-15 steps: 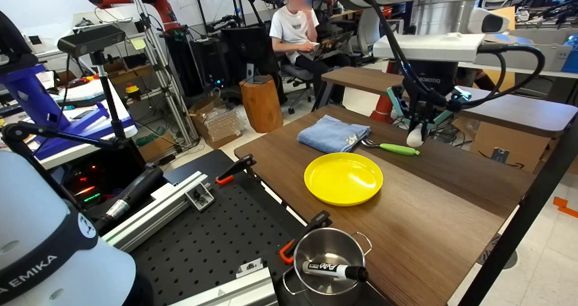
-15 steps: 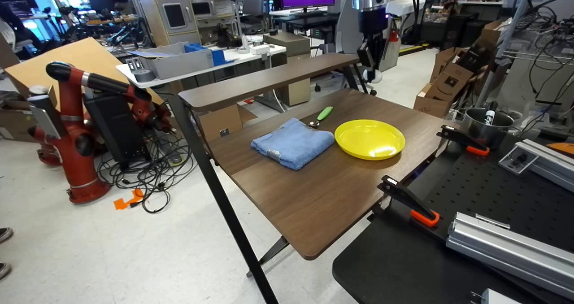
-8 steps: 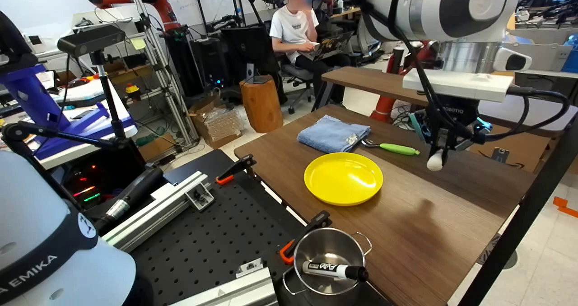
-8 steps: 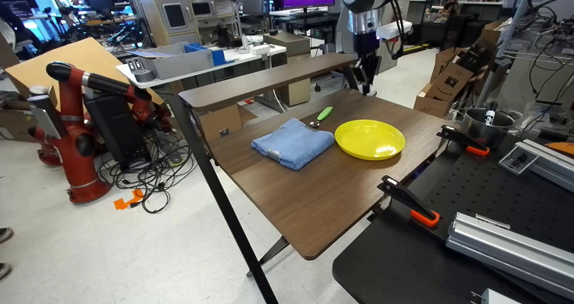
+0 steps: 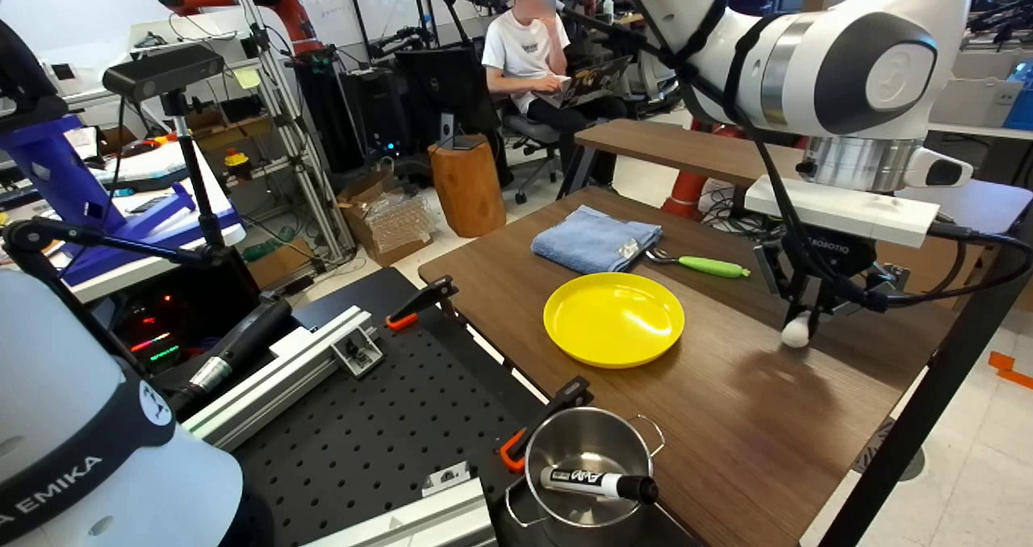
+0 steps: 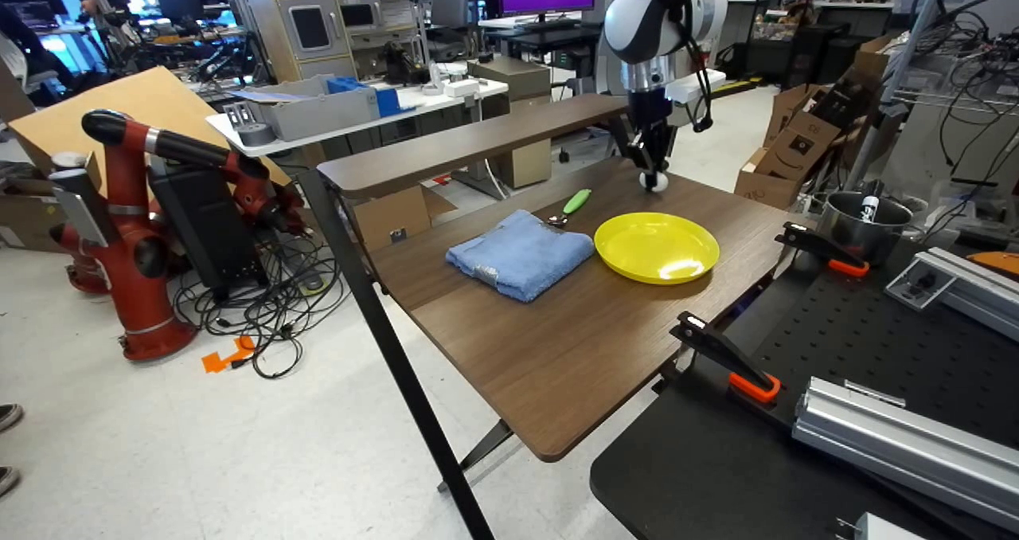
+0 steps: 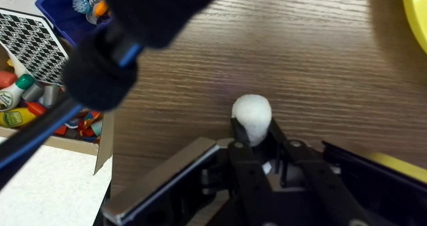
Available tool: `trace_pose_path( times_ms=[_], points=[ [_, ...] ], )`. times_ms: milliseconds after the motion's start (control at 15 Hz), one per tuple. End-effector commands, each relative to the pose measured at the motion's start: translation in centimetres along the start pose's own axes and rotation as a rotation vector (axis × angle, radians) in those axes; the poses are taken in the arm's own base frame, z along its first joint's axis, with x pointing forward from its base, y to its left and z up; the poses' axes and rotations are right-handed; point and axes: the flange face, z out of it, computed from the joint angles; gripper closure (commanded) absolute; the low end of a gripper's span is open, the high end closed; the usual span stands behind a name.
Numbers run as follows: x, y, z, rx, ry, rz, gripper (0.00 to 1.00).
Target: Move the white object to the right
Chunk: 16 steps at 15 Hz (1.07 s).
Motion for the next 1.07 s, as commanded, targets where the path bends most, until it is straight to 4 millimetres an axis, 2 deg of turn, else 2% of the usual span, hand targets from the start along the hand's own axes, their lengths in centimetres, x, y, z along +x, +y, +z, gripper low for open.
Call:
trace_pose_path(
  times_ms=[0, 133, 467, 533, 800, 1000],
  points=[
    [1.0, 0.4, 0.4, 0.016, -0.028, -0.01, 0.54],
    [1.1, 0.5, 0.2, 0.015, -0.032, -0.007, 0.42],
    [1.0, 0.5, -0.9, 0.009, -0.004, -0.001, 0.05],
    [0.7, 0.5, -1.4, 0.007, 0.005, 0.002, 0.0],
    [-1.2, 0.7, -4.0, 0.02, 0.041, 0.017, 0.0],
    [-3.6, 0.6, -7.0, 0.019, 0.05, 0.029, 0.0]
  ],
)
